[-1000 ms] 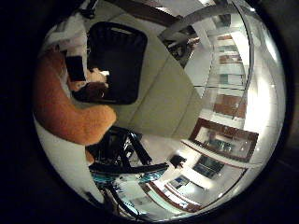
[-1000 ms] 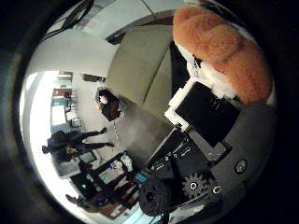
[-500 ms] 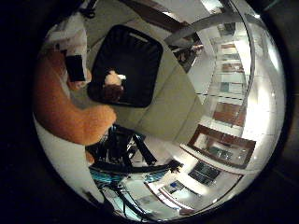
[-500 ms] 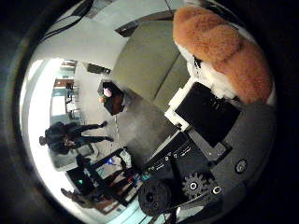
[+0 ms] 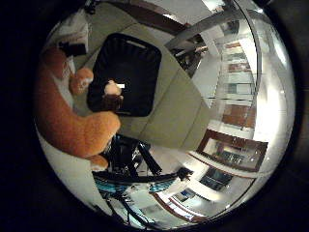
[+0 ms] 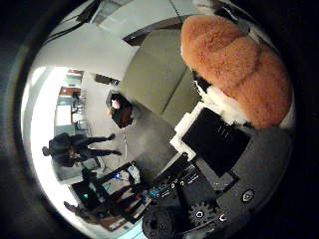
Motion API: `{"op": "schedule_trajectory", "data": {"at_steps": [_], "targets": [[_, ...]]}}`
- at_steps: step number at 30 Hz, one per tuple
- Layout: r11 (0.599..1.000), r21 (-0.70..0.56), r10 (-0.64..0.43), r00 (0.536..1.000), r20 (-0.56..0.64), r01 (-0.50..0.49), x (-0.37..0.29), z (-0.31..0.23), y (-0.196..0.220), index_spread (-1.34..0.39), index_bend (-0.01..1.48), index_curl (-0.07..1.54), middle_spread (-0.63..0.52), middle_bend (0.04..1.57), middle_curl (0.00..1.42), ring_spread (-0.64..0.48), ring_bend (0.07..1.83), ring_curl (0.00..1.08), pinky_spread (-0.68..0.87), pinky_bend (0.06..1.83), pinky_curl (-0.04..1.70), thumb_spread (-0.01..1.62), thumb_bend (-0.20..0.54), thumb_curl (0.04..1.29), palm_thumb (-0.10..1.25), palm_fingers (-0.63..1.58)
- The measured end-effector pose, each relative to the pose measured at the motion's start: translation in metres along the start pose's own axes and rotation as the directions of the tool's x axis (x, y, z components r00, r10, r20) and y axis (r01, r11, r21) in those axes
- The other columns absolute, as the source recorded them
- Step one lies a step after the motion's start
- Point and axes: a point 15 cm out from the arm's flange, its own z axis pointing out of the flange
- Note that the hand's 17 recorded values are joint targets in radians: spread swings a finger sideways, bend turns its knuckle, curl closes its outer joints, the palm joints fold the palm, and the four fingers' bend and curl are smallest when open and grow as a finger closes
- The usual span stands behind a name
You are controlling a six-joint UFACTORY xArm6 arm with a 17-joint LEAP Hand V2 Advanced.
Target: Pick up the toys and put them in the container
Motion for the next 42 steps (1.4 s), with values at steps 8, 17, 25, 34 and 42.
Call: {"op": "schedule_trajectory", "data": {"at_steps": [8, 17, 25, 34, 42], "targets": [[1.0, -0.001, -0.026, 1.0, -0.002, 0.026, 0.027, -0.006, 0.019, -0.48, 0.34, 0.93, -0.29, 0.83, 0.87, -0.22, 1.16, 0.58, -0.35, 1.11, 0.62, 0.95, -0.029, 0.58, 0.78, 0.52], [1.0, -0.009, -0.022, 1.0, -0.004, 0.022, 0.043, -0.005, 0.024, -0.38, 0.28, 0.76, -0.2, 0.66, 0.78, -0.16, 0.96, 0.51, -0.02, 1.0, 0.59, 1.05, -0.025, 0.49, 0.73, 0.19], [1.0, -0.013, -0.018, 1.0, -0.005, 0.018, 0.046, -0.005, 0.026, -0.32, 0.28, 0.62, -0.12, 0.57, 0.67, -0.07, 0.81, 0.43, 0.22, 0.93, 0.51, 1.05, -0.023, 0.45, 0.72, 0.19], [1.0, -0.023, -0.015, 1.0, -0.004, 0.015, 0.054, -0.008, 0.03, -0.34, 0.18, 0.48, -0.06, 0.45, 0.55, 0.02, 0.71, 0.36, 0.37, 0.98, 0.43, 1.05, -0.023, 0.43, 0.72, 0.2], [1.0, -0.023, -0.006, 1.0, -0.004, 0.006, 0.058, -0.007, 0.03, -0.34, 0.18, 0.41, -0.04, 0.42, 0.5, 0.04, 0.67, 0.32, 0.39, 0.98, 0.34, 1.06, -0.023, 0.43, 0.72, 0.23]]}}
